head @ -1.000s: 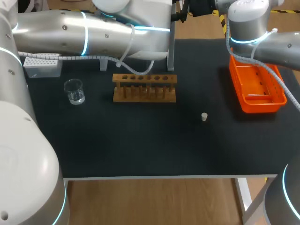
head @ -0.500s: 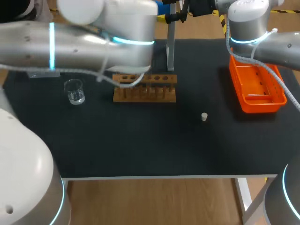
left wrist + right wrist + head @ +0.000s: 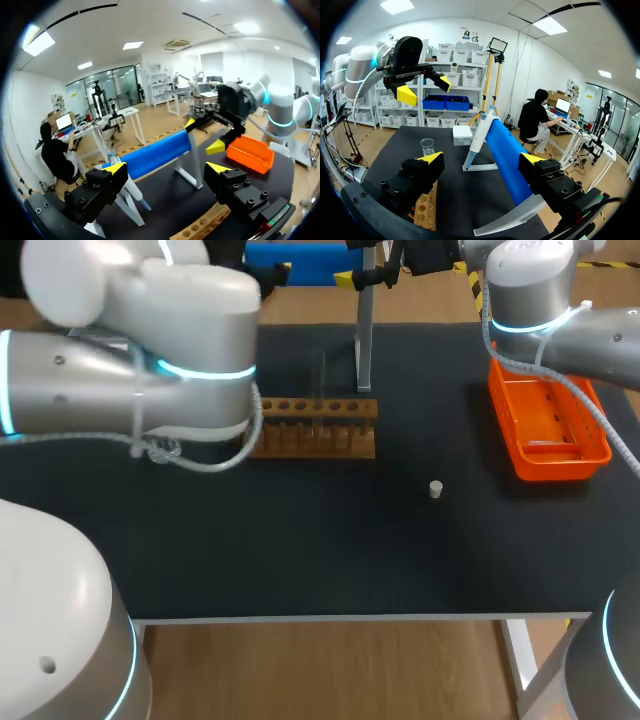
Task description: Invert the test tube, pick up the pipette, mount the tip to pipette, aspirate from beaker and dispense into the tube, eject the tip, return the pipette, and cap with the stopper.
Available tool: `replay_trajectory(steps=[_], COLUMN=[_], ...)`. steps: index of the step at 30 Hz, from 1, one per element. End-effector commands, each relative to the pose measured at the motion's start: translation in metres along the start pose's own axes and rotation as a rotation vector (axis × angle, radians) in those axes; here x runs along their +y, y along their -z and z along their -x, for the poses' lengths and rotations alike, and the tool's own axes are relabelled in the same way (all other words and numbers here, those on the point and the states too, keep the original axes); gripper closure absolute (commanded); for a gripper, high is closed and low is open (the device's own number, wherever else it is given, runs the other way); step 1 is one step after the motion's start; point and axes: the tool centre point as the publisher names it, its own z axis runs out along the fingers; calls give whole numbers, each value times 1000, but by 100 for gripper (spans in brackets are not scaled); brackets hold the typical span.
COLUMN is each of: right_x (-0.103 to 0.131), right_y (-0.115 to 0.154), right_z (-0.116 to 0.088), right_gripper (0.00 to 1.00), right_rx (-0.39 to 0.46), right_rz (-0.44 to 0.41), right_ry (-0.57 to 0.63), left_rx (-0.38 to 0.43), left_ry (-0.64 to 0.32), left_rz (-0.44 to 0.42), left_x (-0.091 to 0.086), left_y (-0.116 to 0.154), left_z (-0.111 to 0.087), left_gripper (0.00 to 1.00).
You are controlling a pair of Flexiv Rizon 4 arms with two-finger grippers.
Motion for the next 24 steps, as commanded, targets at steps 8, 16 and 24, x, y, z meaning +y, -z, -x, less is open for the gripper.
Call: replay_trajectory(steps=[8,16,24], right_x=[0,0,0], right_y=[1,1,1], right_z=[1,1,1], right_gripper=[0,0,0], right_rx=[4,4,4], right_rz=[-3,-3,-3], right_ry=[-1,-1,-1], left_rx=[443,636,733], left_ry=[-53,-263,-321], left_rz=[-24,-94,-135], left_x=[5,5,20], left_y=[6,24,37], left_z=[6,-27,-49], left_gripper=[0,0,0])
